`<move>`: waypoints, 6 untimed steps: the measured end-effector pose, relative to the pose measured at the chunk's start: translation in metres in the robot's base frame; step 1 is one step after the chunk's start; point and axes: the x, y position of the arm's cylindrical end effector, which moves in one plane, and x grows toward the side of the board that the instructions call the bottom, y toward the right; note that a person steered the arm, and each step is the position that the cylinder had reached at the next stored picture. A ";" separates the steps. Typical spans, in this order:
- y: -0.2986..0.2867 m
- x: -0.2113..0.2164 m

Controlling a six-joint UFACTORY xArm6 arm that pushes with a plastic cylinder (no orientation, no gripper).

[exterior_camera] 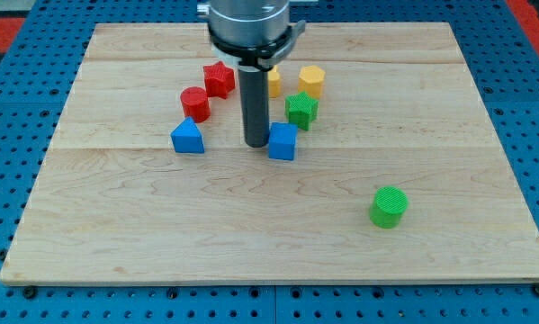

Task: Place green circle in between the blue blocks

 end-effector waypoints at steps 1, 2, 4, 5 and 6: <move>0.011 0.000; -0.013 0.031; 0.059 0.170; 0.141 0.167; 0.169 0.129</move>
